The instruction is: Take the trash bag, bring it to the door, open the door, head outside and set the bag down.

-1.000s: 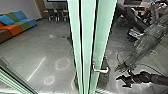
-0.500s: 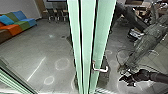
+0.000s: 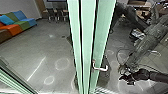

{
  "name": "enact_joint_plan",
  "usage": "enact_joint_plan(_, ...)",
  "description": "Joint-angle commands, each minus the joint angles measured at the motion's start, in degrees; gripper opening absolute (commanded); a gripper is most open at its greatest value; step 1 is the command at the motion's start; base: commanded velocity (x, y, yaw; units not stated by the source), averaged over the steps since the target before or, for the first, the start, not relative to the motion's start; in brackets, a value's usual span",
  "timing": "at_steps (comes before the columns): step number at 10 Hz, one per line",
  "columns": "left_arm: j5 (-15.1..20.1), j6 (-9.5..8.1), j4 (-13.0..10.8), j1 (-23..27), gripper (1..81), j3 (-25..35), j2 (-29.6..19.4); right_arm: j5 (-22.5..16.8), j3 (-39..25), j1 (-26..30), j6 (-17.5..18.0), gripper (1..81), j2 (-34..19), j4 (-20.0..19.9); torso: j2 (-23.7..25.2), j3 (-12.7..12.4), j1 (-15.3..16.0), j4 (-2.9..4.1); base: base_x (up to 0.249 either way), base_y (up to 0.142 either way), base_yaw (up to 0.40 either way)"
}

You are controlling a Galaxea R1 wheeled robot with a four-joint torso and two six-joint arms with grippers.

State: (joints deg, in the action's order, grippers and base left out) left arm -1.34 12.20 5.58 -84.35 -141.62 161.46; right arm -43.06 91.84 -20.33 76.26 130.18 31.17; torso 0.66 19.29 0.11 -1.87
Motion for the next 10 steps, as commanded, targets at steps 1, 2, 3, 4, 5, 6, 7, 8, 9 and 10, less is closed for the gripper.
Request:
enact_joint_plan(1, 4.5, 0.45, 0.0, 0.1, 1.0, 0.4, -0.8, 3.2, 6.4, 17.7, 5.6, 81.1, -2.2, 4.3, 0.0, 0.0, 0.0, 0.00, 0.000, 0.000, 0.000)
enact_joint_plan(2, 4.4, 0.45, 0.0, 0.1, 1.0, 0.4, -0.8, 3.0, 6.1, 18.2, 5.0, 81.1, -2.4, 4.7, 0.0, 0.0, 0.0, 0.00, 0.000, 0.000, 0.000)
enact_joint_plan(3, 4.4, 0.45, 0.0, 0.1, 1.0, 0.4, -0.7, 2.5, 5.9, 19.0, 4.1, 81.1, -2.9, 4.8, 0.0, 0.0, 0.0, 0.00, 0.000, 0.000, 0.000)
enact_joint_plan(4, 4.4, 0.45, 0.0, 0.1, 1.0, 0.4, -0.7, 2.5, 5.8, 19.7, 3.6, 81.1, -3.4, 5.4, 0.0, 0.0, 0.0, 0.00, 0.000, 0.000, 0.000)
enact_joint_plan(5, 4.4, 0.45, 0.0, 0.1, 1.0, 0.4, -0.7, 1.8, 6.0, 20.4, 2.1, 81.1, -3.9, 5.8, 0.0, 0.0, 0.0, 0.00, 0.000, 0.000, 0.000)
enact_joint_plan(6, 4.3, 0.45, 0.0, 0.1, 1.0, 0.4, -0.7, 0.8, 5.8, 21.2, 0.9, 81.1, -4.5, 6.0, 0.0, 0.0, 0.0, 0.00, 0.000, 0.000, 0.000)
enact_joint_plan(7, 4.2, 0.45, 0.1, 0.1, 1.0, 0.4, -0.7, 0.6, 5.3, 21.9, -0.2, 81.1, -5.9, 6.2, 0.0, 0.0, 0.0, 0.00, 0.000, 0.000, 0.000)
enact_joint_plan(8, 4.2, 0.37, 0.1, 0.2, 1.0, 0.4, -0.6, 0.8, 4.5, 22.4, -0.2, 81.1, -7.2, 6.4, 0.0, 0.0, 0.0, 0.00, 0.000, 0.000, 0.000)
enact_joint_plan(9, 4.2, 0.37, 0.1, 0.3, 1.0, 0.4, -0.5, 0.7, 2.5, 23.2, -0.2, 81.1, -8.8, 6.4, 0.0, 0.0, 0.1, 0.00, 0.000, 0.000, 0.000)
enact_joint_plan(10, 4.2, 0.37, 0.2, 0.3, 1.0, 0.4, -0.4, 0.6, 0.3, 24.1, -0.2, 81.1, -10.3, 6.6, 0.0, 0.0, 0.1, 0.00, 0.000, 0.000, 0.000)
